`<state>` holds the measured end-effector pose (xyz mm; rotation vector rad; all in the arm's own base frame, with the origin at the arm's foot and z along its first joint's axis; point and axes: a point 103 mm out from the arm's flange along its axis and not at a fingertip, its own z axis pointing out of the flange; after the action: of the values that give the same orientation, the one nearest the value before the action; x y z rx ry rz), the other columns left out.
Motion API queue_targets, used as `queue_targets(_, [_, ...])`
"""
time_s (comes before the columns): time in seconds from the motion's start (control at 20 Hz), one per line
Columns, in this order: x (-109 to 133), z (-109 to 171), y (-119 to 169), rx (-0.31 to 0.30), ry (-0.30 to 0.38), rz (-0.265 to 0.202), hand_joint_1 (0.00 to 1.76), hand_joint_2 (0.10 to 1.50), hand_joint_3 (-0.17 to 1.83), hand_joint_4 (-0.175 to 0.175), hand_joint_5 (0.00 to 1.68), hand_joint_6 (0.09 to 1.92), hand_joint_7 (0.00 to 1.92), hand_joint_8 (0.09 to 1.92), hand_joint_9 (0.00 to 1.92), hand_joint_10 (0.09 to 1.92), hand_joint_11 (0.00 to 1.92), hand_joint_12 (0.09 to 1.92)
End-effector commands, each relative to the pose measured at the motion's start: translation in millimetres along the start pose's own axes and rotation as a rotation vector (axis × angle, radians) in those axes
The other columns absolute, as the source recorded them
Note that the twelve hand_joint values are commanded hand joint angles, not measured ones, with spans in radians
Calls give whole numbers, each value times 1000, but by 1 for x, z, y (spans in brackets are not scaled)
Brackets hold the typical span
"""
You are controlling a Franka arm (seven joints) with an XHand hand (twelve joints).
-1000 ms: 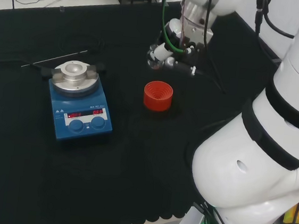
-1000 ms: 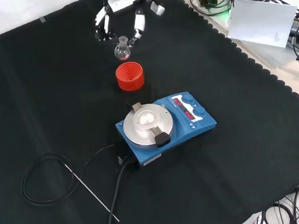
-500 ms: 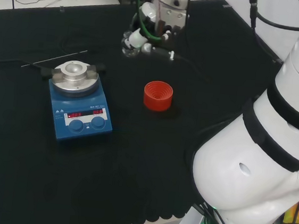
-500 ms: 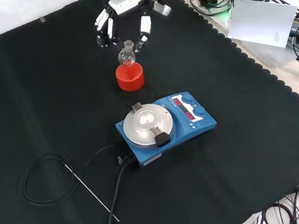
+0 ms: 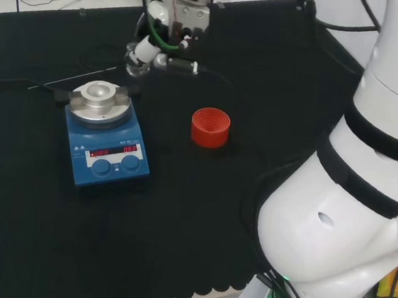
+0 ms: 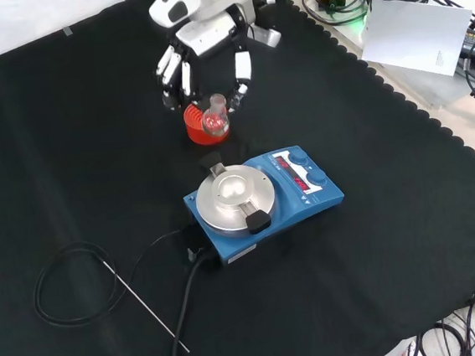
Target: Place the round-bottom flask on the heater.
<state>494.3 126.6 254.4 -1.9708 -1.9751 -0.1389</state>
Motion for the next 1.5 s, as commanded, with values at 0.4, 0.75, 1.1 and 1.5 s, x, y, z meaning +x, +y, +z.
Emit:
queue_targets(0.4, [51, 36, 22, 90, -54, -87, 1147, 582, 825, 71, 1252, 795, 444, 711, 679, 611, 437, 1316])
queue_targets(0.75, [56, 48, 30, 114, -67, -101, 1147, 581, 827, 71, 1253, 793, 443, 711, 679, 612, 438, 1316])
queue_targets(1.1, [57, 54, 41, 128, -64, -106, 1148, 580, 828, 69, 1255, 791, 442, 711, 678, 614, 438, 1316])
queue_targets(1.5, [58, 59, 47, 137, -72, -97, 1148, 578, 830, 68, 1256, 790, 440, 711, 678, 615, 439, 1316])
